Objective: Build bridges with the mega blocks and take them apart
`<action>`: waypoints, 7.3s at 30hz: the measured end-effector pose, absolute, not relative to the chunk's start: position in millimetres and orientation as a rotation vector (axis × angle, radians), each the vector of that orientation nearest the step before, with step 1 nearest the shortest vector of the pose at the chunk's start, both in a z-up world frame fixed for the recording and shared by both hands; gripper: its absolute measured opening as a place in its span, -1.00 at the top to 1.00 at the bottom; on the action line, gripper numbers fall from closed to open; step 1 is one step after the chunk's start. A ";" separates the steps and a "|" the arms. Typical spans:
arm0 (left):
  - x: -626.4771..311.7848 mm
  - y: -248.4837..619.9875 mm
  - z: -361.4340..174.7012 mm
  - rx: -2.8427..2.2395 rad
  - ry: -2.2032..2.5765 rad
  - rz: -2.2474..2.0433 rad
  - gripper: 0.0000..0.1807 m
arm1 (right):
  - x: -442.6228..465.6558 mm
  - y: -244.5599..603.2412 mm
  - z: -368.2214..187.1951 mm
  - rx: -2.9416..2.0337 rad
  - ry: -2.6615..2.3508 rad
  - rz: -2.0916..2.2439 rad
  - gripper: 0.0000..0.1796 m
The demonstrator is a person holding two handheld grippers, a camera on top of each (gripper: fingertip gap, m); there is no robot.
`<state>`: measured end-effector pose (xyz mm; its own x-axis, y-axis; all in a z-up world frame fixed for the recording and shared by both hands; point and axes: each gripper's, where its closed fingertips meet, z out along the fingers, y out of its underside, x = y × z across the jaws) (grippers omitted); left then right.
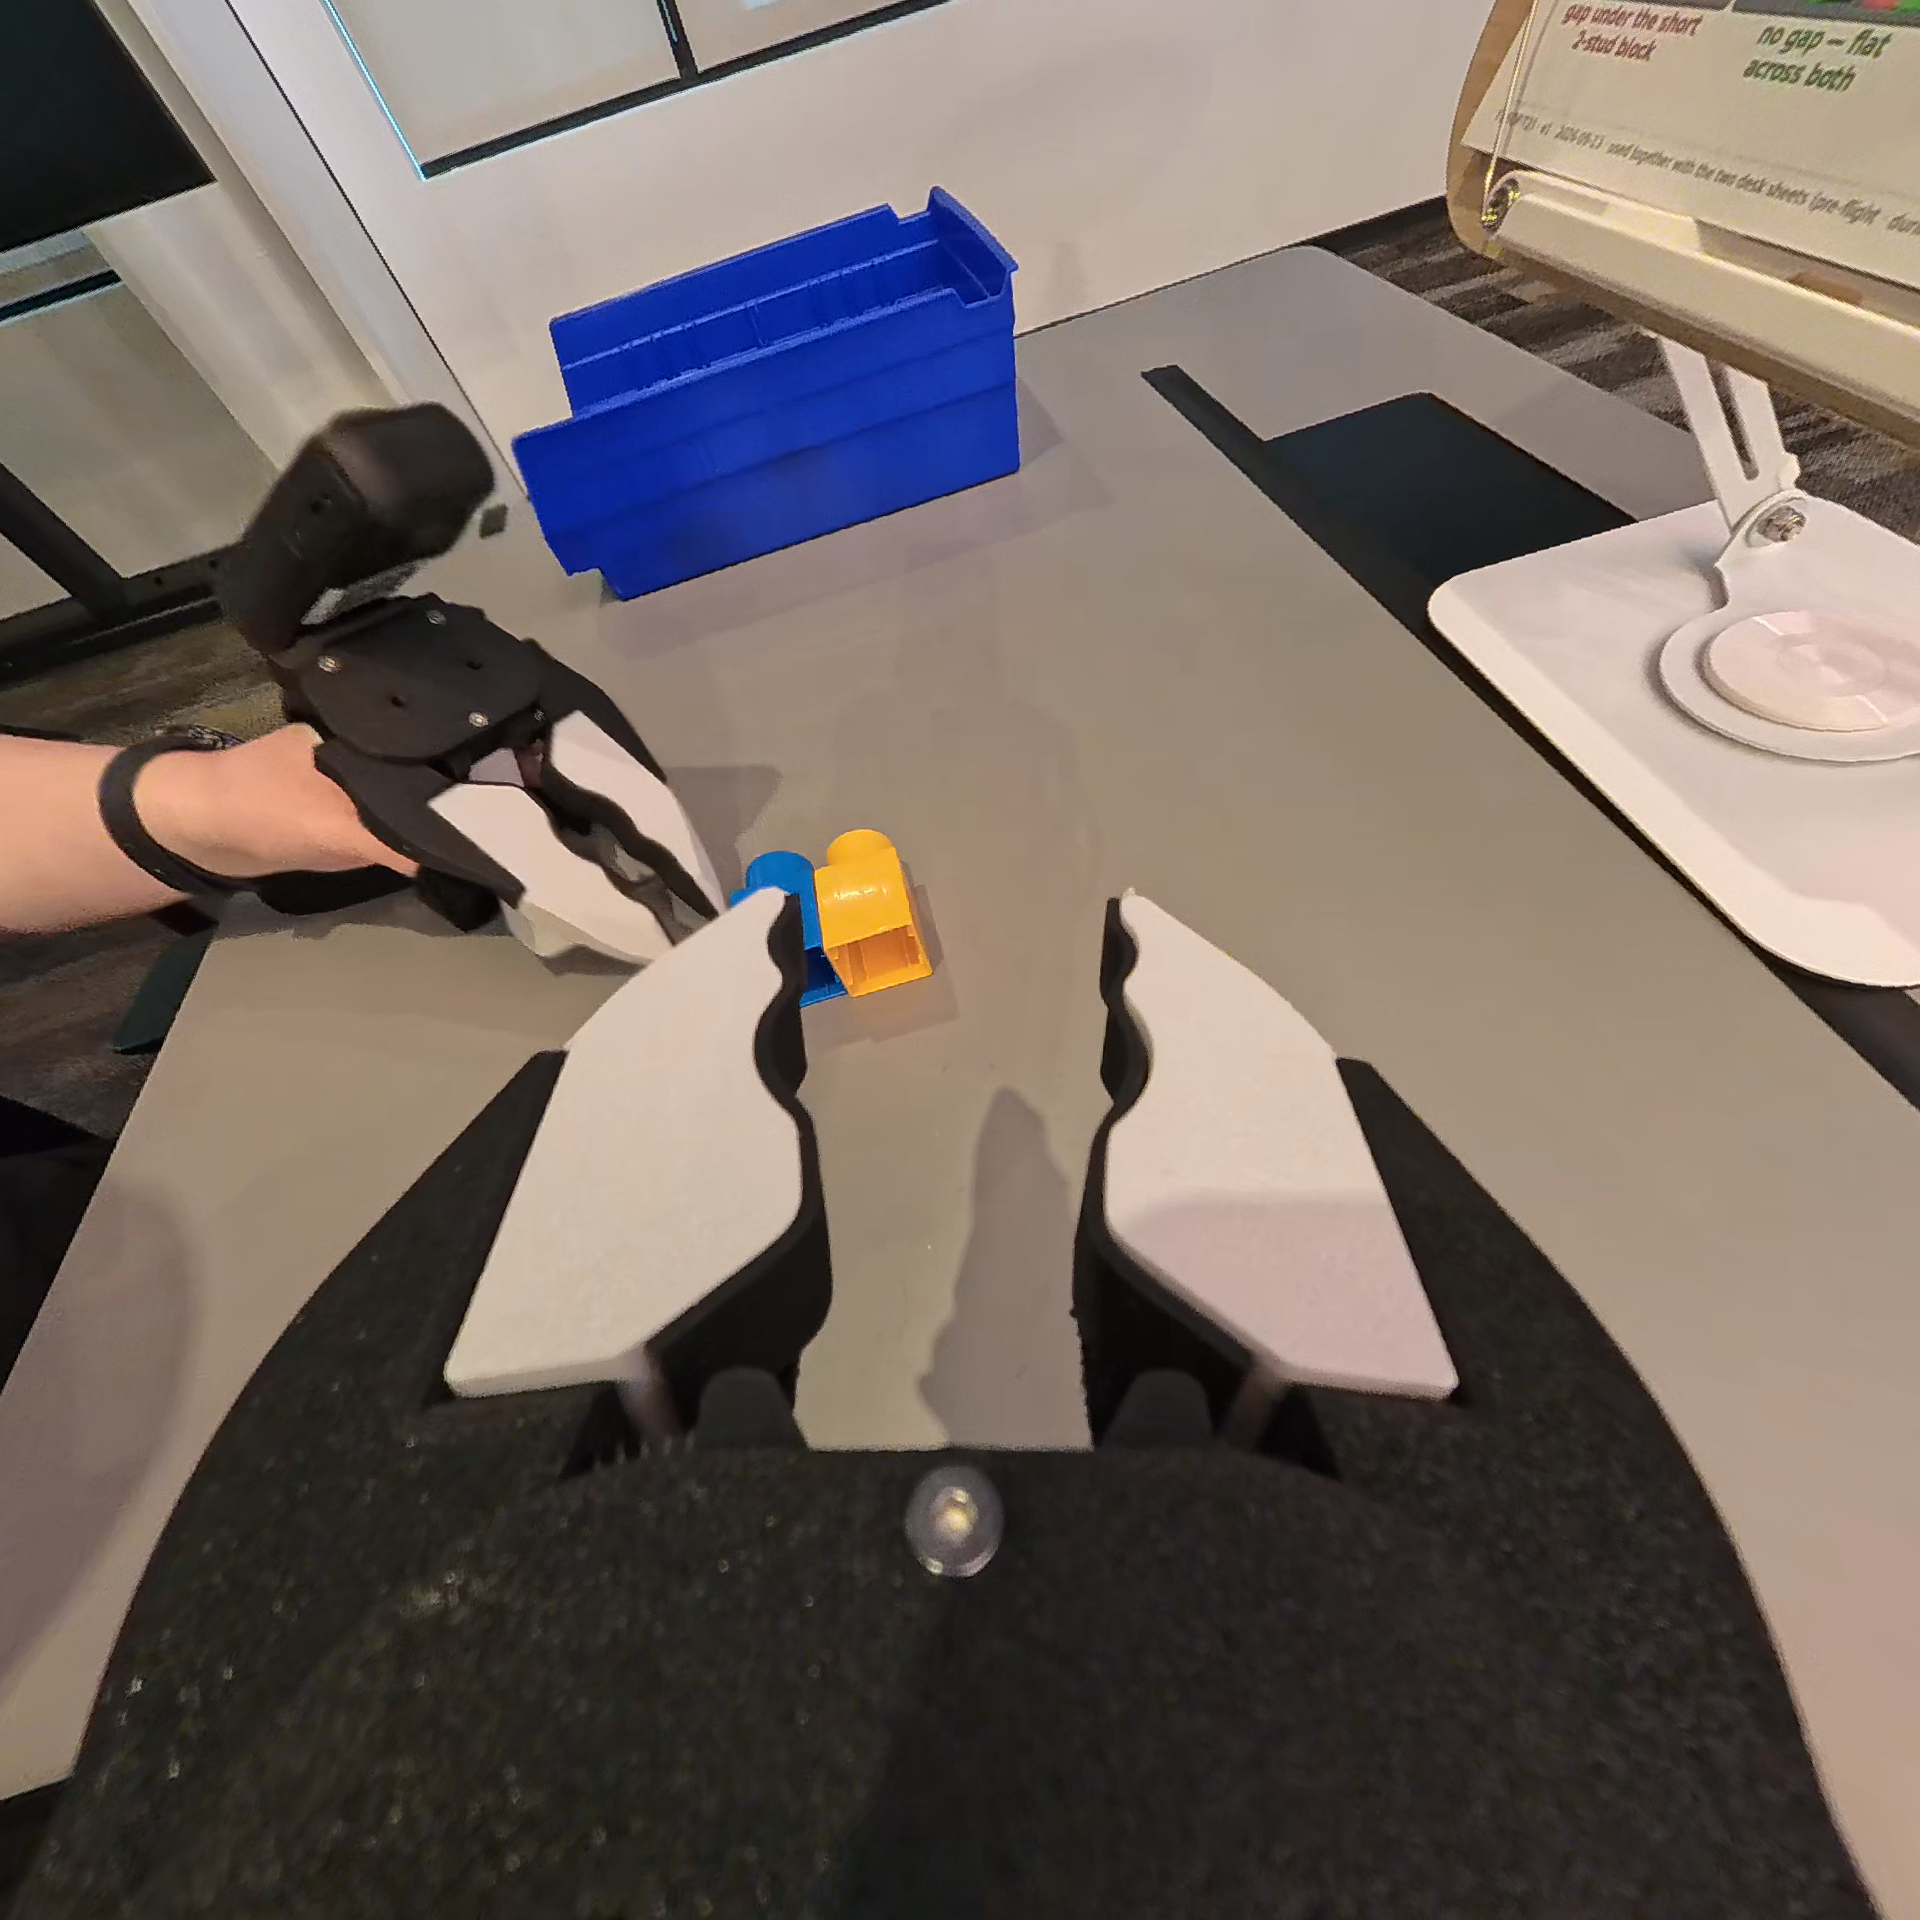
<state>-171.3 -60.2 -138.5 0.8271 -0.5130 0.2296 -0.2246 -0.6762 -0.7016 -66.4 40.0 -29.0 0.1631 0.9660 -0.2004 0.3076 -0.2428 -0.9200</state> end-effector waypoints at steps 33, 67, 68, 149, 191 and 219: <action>-562.6 35.1 -77.9 -2.346 0.597 -0.005 0.64 | -66.7 49.3 -28.9 -1.742 -1.108 1.045 0.40; -552.1 83.1 -135.1 -1.994 1.964 0.536 0.55 | -63.5 25.7 -54.3 -1.792 -1.128 1.288 0.38; -555.9 77.9 -134.9 -2.030 1.931 0.534 0.57 | -64.2 26.0 -53.3 -1.785 -1.122 1.298 0.38; -261.6 -106.4 12.8 -1.602 0.696 -0.737 0.62 | -144.9 -27.5 -132.4 -1.973 -1.858 0.654 0.09; -257.1 -115.3 -7.2 -1.639 0.685 -0.815 0.62 | -167.4 -10.3 -153.7 -2.079 -2.111 0.293 -0.05; -256.9 -113.2 -13.2 -1.659 0.667 -0.844 0.62 | -165.4 -12.1 -154.8 -1.970 -2.152 0.189 0.17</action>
